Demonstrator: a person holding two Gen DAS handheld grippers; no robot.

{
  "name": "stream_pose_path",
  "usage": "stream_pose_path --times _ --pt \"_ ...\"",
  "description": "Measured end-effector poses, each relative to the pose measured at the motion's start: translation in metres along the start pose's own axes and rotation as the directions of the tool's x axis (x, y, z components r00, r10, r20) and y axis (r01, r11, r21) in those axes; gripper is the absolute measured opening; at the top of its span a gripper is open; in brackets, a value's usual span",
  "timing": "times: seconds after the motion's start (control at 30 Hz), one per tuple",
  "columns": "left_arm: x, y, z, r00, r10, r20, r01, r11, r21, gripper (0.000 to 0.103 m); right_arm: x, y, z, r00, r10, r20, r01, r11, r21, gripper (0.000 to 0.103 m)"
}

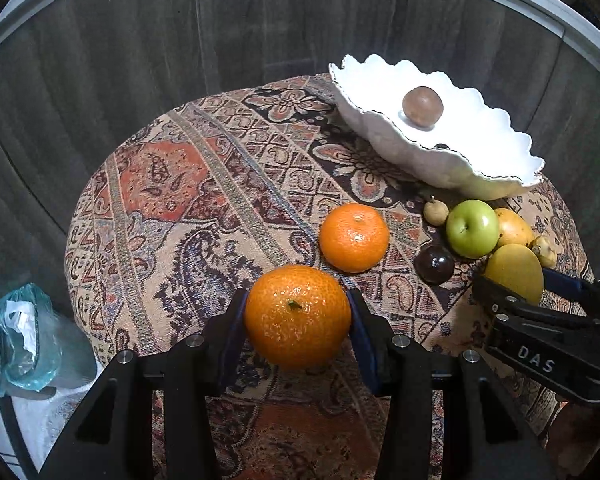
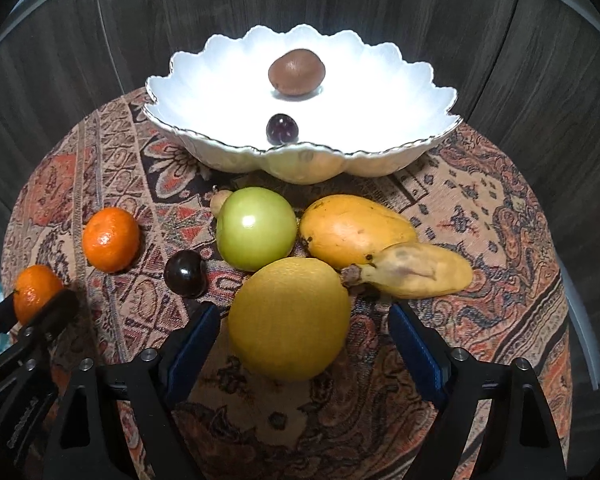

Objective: Organize fruits
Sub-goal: 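Close the left gripper on the orange while the right gripper closes on the lemon, then lift and carry the orange with the left tool while the right carries the lemon over the bowl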

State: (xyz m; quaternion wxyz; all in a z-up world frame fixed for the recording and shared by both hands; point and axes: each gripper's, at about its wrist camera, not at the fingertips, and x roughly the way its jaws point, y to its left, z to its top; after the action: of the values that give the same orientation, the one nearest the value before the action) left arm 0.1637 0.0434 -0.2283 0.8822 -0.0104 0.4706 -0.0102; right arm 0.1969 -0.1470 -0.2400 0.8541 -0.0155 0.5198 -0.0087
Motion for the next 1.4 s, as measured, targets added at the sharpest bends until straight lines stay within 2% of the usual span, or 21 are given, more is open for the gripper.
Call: stream_pose_path --times 0.07,0.13,0.47,0.83,1.4 --pt "0.000 0.002 0.000 1.000 0.002 -0.002 -0.002 1.000 -0.005 0.047 0.005 0.002 0.000 1.000 0.001 -0.015 -0.001 1.000 -0.005 0.073" --pt "0.001 0.003 0.000 1.000 0.003 -0.005 -0.003 1.000 -0.008 0.047 0.008 0.003 -0.001 0.999 0.013 -0.030 -0.014 1.000 -0.007 0.059" --pt "-0.005 0.001 0.002 1.000 0.013 0.005 -0.013 1.000 -0.010 0.047 -0.001 0.004 -0.007 0.998 0.053 -0.025 -0.053 0.998 -0.015 0.057" --pt "-0.024 -0.006 0.011 0.999 0.005 0.040 -0.005 1.000 -0.007 0.047 -0.036 0.002 -0.002 0.996 0.079 0.049 -0.078 0.997 -0.016 0.057" --pt "-0.048 -0.046 0.068 0.992 -0.038 0.124 0.032 0.998 0.047 0.047 -0.075 -0.036 0.039 0.983 0.046 0.176 -0.054 0.998 0.044 0.057"
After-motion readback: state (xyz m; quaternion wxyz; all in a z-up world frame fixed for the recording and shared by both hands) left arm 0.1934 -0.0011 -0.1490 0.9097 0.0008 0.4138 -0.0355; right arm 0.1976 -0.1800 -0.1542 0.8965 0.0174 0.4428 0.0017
